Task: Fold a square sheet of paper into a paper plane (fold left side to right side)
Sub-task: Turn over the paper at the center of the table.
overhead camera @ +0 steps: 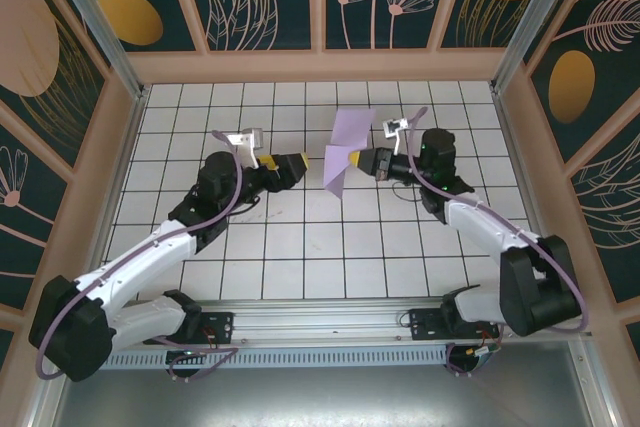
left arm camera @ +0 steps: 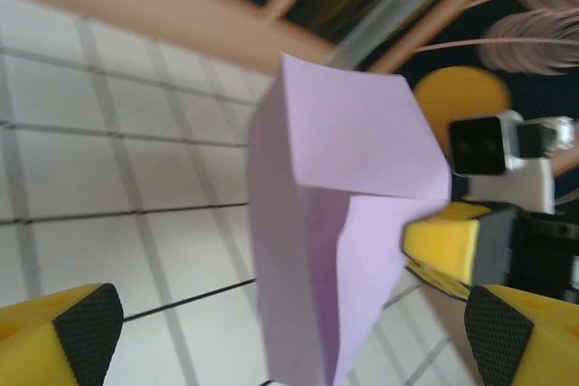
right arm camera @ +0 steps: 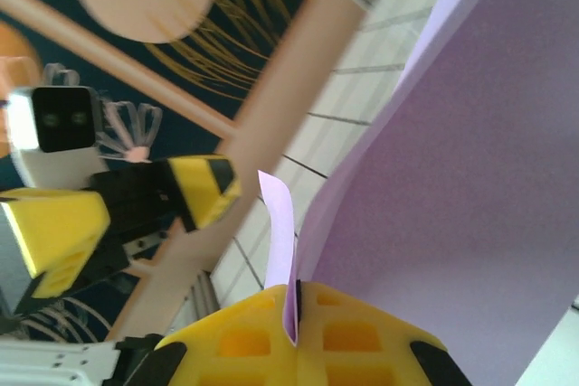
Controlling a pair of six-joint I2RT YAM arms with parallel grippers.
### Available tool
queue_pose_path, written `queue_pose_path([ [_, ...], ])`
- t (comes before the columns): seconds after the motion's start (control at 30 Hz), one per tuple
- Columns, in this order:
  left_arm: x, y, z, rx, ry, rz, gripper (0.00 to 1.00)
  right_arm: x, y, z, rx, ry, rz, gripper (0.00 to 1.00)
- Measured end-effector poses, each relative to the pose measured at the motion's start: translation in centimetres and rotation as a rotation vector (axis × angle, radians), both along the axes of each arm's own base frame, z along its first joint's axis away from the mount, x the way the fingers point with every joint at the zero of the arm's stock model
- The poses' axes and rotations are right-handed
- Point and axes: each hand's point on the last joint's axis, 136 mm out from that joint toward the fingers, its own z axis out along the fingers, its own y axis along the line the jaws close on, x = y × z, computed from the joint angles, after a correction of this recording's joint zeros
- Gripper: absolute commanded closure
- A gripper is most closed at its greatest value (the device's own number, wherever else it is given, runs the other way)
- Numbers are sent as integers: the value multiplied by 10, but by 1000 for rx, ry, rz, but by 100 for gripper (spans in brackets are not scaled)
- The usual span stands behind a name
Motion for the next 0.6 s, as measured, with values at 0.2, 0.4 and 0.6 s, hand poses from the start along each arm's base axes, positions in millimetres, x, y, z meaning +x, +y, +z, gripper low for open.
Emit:
queue_pose_path([
  [0.2,-15,-31,38,-122,-71,-205,2,-23,11,80,73,-219,156,100],
  [0.4,-22,-53,63,-216,-114,-356,10,-51,29,110,96,-319,287,100],
  [0.6,-34,-56,82,-277,-157,-427,37,-58,34,113,101,-328,319,99],
])
